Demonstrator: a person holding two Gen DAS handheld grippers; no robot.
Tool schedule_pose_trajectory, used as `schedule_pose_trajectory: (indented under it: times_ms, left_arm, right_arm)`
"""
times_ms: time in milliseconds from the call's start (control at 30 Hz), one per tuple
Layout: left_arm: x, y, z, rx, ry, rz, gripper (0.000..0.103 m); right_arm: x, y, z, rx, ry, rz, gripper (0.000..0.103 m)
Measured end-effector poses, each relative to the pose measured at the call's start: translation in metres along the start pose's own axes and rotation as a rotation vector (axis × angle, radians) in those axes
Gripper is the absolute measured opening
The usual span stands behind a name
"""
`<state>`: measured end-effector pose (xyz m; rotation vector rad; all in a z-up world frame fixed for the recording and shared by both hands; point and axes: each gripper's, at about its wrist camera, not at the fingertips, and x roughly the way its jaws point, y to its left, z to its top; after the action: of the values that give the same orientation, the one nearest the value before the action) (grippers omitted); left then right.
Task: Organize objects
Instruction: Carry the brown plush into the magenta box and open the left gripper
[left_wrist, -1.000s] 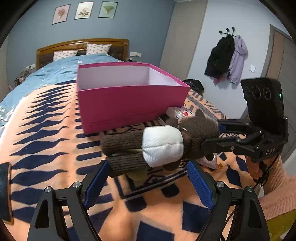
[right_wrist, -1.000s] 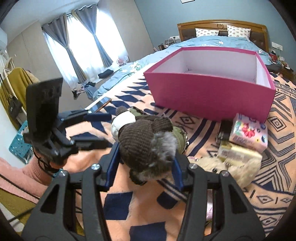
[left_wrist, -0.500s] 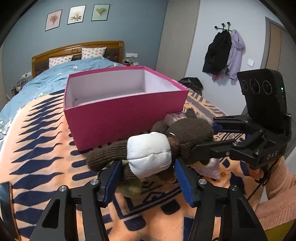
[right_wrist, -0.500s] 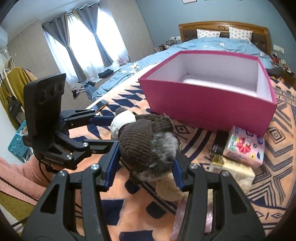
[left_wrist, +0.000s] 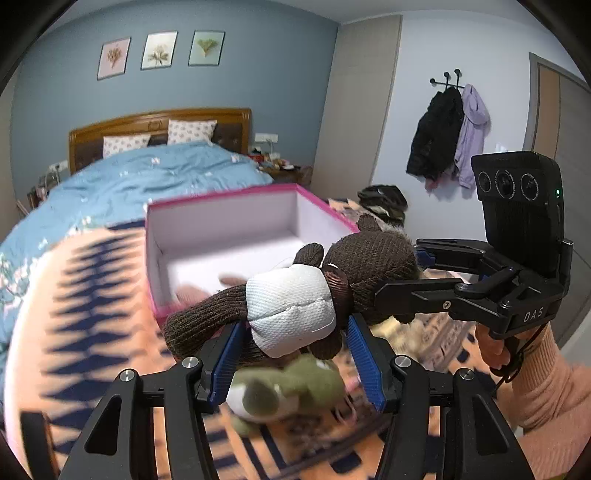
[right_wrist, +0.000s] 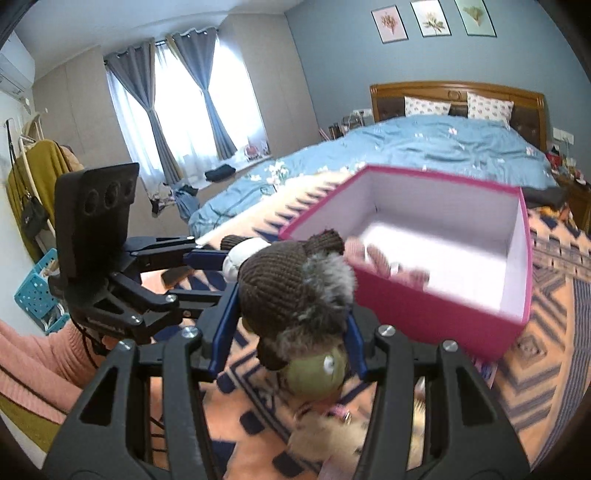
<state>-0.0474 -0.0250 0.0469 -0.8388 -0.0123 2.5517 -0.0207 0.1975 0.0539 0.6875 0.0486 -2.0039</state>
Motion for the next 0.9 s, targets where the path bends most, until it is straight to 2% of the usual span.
schedule_pose_trajectory:
  times_ms: [200, 367, 600, 733, 800, 900]
  left_arm:
    - [0.013, 0.019, 0.041, -0.004, -0.028, 0.033, 0.058]
    - [0.041, 0.04, 0.059, -0.024, 0.003, 0.055, 0.058]
    - [0.084, 0.074, 0.065, -0.095, 0.074, 0.056, 0.058]
    - [0.108, 0.088, 0.06, -0.14, 0.135, 0.061, 0.057]
    - [0.118, 0.091, 0.057, -0.148, 0.159, 0.072, 0.052]
    - [0.126, 0.09, 0.056, -0.147, 0.177, 0.103, 0.052]
  right_arm:
    - [0.006, -0.024, 0.042, 0.016, -0.047, 0.024, 0.054]
    - [0.025, -0.052, 0.065, 0.063, -0.037, 0.031, 0.054]
    - [0.063, -0.094, 0.075, 0.166, 0.025, 0.047, 0.054]
    - [0.086, -0.109, 0.073, 0.195, 0.08, 0.027, 0.054]
    - [0.096, -0.117, 0.071, 0.214, 0.107, 0.015, 0.054]
    - [0.114, -0.126, 0.065, 0.245, 0.176, -0.033, 0.058]
